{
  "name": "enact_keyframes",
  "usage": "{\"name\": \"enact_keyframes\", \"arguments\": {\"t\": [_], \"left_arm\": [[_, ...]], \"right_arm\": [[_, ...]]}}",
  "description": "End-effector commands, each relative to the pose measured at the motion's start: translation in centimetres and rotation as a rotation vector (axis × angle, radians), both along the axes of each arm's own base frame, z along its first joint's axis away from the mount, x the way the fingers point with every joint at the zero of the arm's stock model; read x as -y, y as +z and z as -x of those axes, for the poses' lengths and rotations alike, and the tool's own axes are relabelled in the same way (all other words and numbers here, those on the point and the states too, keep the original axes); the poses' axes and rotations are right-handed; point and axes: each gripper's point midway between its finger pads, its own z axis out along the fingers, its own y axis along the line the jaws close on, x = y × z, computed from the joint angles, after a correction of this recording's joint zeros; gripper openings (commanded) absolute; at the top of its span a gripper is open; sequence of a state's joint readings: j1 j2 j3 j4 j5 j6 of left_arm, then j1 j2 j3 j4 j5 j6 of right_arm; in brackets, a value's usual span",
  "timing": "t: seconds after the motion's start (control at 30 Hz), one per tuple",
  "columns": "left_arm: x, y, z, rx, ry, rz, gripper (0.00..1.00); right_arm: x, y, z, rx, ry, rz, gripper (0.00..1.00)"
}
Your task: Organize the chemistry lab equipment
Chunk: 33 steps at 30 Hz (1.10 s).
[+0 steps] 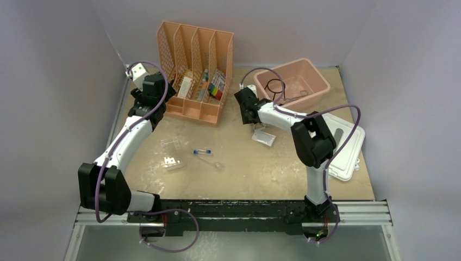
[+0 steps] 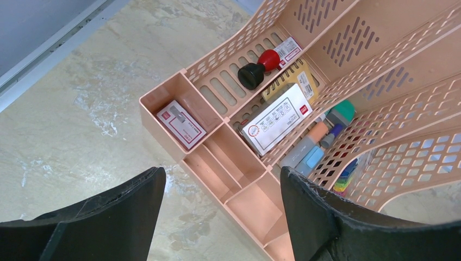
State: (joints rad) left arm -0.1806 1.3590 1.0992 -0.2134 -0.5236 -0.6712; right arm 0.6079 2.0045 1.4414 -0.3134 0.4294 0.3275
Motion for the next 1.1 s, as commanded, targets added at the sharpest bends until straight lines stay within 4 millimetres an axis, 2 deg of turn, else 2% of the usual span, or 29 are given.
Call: {"name": "enact_keyframes", "arguments": {"t": [0.0, 0.1, 0.33, 0.43, 0.5, 0.6, 0.73, 0.87, 0.9, 1.0, 1.07], "left_arm": [[-0.1, 1.5, 0.0, 0.049, 0.005, 0.019, 0.76], [-0.1, 1.4, 0.0, 0.045, 0.004, 0.015, 0.76], [-0.3, 1.4, -0.1, 0.039, 0.003, -0.004, 0.76], [-0.4, 1.5, -0.1, 0.037, 0.006, -0.014, 0.76], [-0.4, 1.5, -0.1, 0.035, 0.005, -0.015, 0.76], [-0.4, 1.4, 0.0, 0.032, 0.005, -0.014, 0.76], [-0.4, 1.3, 0.0, 0.030, 0.004, -0.012, 0.76], [-0.3, 1.3, 0.0, 0.029, 0.004, -0.011, 0.76], [-0.3, 1.3, 0.0, 0.030, 0.004, -0.012, 0.76], [-0.4, 1.4, 0.0, 0.031, 0.003, -0.016, 0.76], [-0.8, 2.1, 0.0, 0.038, 0.008, -0.047, 0.76]], "right_arm": [[0.3, -0.4, 0.6, -0.028, -0.033, -0.001, 0.46], [-0.5, -1.2, 0.8, -0.061, -0.001, -0.025, 0.49], [-0.4, -2.6, 1.4, -0.126, -0.004, -0.014, 0.48], [-0.7, -2.9, 1.5, -0.141, 0.010, -0.022, 0.42], [-1.3, -2.9, 1.6, -0.146, 0.043, -0.044, 0.33], [-2.1, -3.0, 1.8, -0.156, 0.094, -0.074, 0.27], [-3.3, -2.9, 2.1, -0.162, 0.171, -0.121, 0.25], [-3.0, -3.3, 2.1, -0.178, 0.158, -0.097, 0.28], [-2.8, -3.5, 2.1, -0.181, 0.150, -0.087, 0.26], [-1.6, -2.9, 0.8, -0.117, 0.113, -0.021, 0.11], [-1.6, -2.3, 0.4, -0.087, 0.118, -0.017, 0.03]]}}
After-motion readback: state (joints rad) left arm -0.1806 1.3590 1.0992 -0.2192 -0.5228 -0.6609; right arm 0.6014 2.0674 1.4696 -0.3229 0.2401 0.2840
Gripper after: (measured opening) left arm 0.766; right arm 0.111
